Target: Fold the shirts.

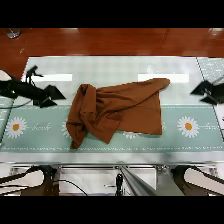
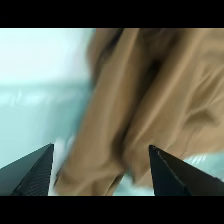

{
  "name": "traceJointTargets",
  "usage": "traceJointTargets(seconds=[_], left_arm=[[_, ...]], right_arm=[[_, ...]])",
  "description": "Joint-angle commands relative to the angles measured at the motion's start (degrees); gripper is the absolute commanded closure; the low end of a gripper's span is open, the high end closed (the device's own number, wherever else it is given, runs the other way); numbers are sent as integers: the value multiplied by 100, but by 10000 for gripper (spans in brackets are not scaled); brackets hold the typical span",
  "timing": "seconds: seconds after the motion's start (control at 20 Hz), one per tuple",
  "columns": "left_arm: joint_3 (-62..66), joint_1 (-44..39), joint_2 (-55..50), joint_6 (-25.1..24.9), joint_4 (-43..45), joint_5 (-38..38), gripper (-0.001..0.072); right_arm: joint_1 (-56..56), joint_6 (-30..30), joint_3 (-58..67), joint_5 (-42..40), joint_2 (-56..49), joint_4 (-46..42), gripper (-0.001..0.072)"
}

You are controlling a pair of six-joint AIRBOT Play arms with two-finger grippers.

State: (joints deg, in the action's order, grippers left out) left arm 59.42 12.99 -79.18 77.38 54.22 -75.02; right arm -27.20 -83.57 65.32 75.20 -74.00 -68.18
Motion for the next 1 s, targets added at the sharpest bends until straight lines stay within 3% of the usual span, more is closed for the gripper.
traceJointTargets(seconds=[0.0, 0.15, 0.3, 0.45, 0.5, 0.6, 0.95], left_arm=[[-820, 125, -9, -238, 153, -284, 8], [-1388, 125, -9, -323, 149, -59, 7], [-1705, -76, -11, -391, 63, 131, 7], [-1884, -549, -15, -826, -483, 341, 9], [-1878, -750, -15, -916, -490, 374, 48], [-1873, -960, -13, -1202, -520, 367, 656], [-1858, -968, -9, -1222, -584, 232, 675]], right_arm=[[-490, 570, -1628, -162, 599, 599, 91], [-444, 1123, -2616, -109, 793, 1447, 91], [-133, 1123, -2962, -146, 789, 1469, 91], [249, 1034, -3040, -177, 789, 1384, 91], [363, 979, -3040, -216, 785, 1360, 91], [570, 903, -3040, -229, 730, 1362, 91], [1475, 658, -3038, -393, 354, 1191, 91]])
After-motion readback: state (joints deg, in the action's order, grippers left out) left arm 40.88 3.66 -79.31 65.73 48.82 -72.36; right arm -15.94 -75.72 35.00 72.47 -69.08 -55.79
